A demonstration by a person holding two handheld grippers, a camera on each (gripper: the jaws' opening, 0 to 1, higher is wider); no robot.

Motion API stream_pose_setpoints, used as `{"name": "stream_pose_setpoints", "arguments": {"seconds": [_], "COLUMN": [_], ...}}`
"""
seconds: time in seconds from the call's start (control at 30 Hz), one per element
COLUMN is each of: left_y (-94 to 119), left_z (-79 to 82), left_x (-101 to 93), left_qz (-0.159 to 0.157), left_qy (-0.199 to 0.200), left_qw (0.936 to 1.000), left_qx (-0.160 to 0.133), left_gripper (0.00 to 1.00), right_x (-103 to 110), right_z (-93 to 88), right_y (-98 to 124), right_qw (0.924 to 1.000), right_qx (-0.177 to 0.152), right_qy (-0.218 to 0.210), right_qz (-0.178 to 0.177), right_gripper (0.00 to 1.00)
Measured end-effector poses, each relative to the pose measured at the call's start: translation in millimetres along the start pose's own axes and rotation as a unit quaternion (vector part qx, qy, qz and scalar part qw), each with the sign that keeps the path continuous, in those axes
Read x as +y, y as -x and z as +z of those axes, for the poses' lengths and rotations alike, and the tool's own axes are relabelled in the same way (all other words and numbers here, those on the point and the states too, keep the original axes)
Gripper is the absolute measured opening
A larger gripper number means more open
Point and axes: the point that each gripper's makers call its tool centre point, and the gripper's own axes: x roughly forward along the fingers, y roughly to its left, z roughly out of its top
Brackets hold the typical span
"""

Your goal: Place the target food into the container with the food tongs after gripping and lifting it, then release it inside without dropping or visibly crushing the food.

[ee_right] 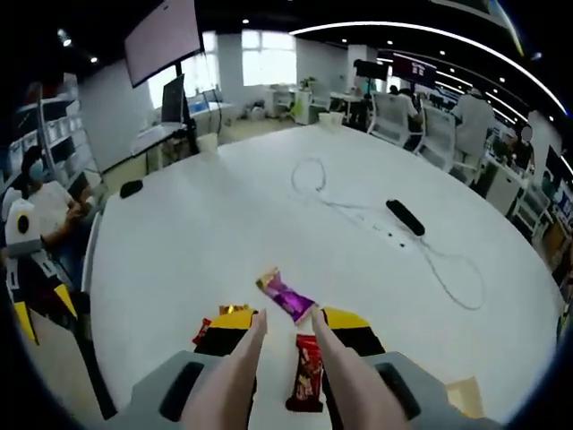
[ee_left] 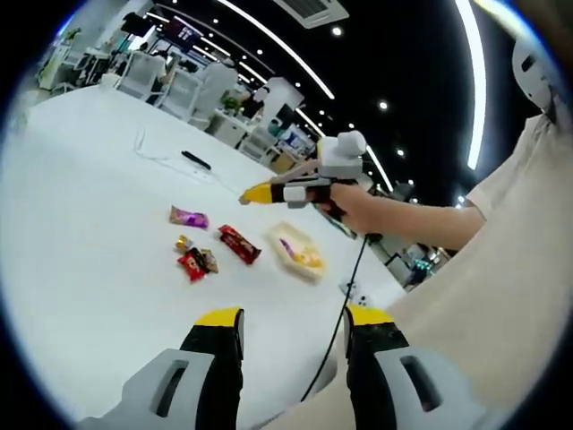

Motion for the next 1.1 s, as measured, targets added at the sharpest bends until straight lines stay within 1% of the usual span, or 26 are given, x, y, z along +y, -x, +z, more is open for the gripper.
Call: {"name": "stream_pose_setpoints", "arguments": {"seconds": [0.43,0.6,0.8,0.9,1.03,1.1], "left_y": [-4.9,-6.4,-7.7,-8.2,-7.6,-7.0], "left_z": [1.6,-7.8,-7.3,-6.8,-6.2,-6.4], "left_x": [8.9,10.7,13.7,14.8,17.6,19.1], "left_qz": [0.004,0.002,0.005,0.007,0.012,0.015], "left_qy": [0.012,0.019,0.028,0.032,0.038,0.042], "left_qw": [0.9999,0.9997,0.9996,0.9994,0.9992,0.9990], "left_qx": [0.002,0.013,0.007,0.005,0.000,-0.002], "left_gripper": [0.44,0.44,0.44,0.44,0.44,0.44], "right_x": [4.0,3.5,4.9,9.8,13.0,10.5], "right_z": [-2.9,-3.7,-0.2,2.0,1.5,-0.3], "right_y": [-17.6,-23.5,-31.9,-35.6,-42.3,-45.6], "right_qw": [0.9994,0.9988,0.9977,0.9972,0.9959,0.9956], "right_qx": [0.019,0.027,0.032,0.033,0.039,0.041], "right_qy": [0.020,0.032,0.048,0.053,0.065,0.066], "right_qz": [0.021,0.027,0.034,0.041,0.049,0.052], "right_gripper": [0.27,0.27,0.27,0.27,0.27,0.27]}}
